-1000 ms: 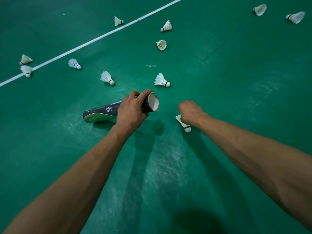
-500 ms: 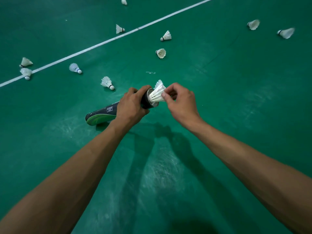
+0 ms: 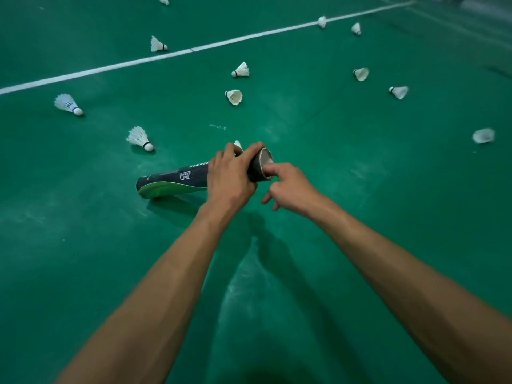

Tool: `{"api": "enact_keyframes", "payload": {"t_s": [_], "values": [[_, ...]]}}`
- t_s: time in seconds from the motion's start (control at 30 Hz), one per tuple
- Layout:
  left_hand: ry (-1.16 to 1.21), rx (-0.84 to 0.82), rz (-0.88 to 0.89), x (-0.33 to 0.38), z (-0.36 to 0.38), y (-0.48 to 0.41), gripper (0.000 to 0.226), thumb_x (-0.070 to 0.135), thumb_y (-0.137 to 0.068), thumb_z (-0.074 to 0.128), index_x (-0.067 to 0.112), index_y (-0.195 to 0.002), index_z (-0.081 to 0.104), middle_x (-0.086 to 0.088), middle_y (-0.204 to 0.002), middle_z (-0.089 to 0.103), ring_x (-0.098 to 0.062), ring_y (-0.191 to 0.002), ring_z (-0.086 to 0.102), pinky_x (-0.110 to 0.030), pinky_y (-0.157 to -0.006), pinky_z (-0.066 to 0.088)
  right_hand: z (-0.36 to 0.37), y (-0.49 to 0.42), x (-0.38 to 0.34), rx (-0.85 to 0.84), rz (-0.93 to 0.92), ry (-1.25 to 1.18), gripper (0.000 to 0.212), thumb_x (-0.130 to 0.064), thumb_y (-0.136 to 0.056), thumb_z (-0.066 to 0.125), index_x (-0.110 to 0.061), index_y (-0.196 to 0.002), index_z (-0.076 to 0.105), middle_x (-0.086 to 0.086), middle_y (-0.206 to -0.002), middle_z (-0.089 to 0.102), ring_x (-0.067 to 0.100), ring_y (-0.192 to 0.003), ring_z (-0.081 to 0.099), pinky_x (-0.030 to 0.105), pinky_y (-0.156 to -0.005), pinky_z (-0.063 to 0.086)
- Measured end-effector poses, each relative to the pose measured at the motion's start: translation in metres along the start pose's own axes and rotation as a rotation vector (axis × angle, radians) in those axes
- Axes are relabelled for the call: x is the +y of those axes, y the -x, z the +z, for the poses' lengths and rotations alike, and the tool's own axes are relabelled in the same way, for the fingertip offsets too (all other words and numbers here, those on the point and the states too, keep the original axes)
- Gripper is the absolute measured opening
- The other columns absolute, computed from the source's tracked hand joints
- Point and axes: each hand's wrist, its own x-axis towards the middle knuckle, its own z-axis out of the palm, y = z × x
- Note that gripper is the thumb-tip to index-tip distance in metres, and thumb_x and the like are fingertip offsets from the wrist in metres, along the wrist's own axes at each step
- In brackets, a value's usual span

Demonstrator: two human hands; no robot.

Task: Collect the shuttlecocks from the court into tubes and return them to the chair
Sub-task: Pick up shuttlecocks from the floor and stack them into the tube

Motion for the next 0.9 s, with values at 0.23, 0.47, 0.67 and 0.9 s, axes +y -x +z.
{"api": "enact_keyframes", "payload": {"t_s": [0.23,0.47,0.67,0.9], "values": [[0.058,0.006,0.055,-0.009,-0.01,-0.001,0.07,0.025,-0.078,0.071,0.048,-0.141,0.05,-0.007,-0.117,0.055,-0.036,-0.103,0.055,-0.045,-0.094,0.041,0.005,-0.001,-0.035,-0.229,0.188,-0.103,0.053,0.013,-0.086,0.024,-0.008,-0.13,0.045,0.005,-0.108,0.052,0.032,-0.067,0.072,0.051,-0.075,0.063],[0.14,0.047,-0.027,-0.004,-0.028,-0.016,0.068,0.027,-0.08,0.069,0.047,-0.142,0.049,-0.008,-0.117,0.054,-0.035,-0.102,0.056,-0.045,-0.093,0.043,0.013,-0.02,-0.053,0.159,0.077,-0.199,0.04,0.011,-0.075,0.034,-0.012,-0.082,0.066,0.012,-0.065,0.064,0.032,-0.052,0.069,0.049,-0.057,0.062],[0.109,0.087,-0.134,-0.037,-0.054,-0.024,0.077,0.028,-0.077,0.08,0.046,-0.143,0.046,-0.01,-0.119,0.053,-0.037,-0.107,0.055,-0.045,-0.096,0.043,0.014,-0.065,-0.058,0.604,-0.017,-0.374,0.041,-0.005,-0.055,0.038,-0.029,-0.058,0.071,-0.007,-0.067,0.074,0.02,-0.051,0.063,0.034,-0.058,0.055],[-0.053,0.094,-0.226,-0.092,-0.059,-0.01,0.078,0.024,-0.076,0.08,0.046,-0.143,0.046,-0.012,-0.121,0.055,-0.04,-0.107,0.056,-0.049,-0.096,0.046,0.052,-0.086,-0.034,0.294,-0.139,-0.003,0.04,-0.001,-0.079,0.057,-0.022,-0.107,0.076,-0.004,-0.109,0.075,0.017,-0.101,0.068,0.03,-0.095,0.052]]}}
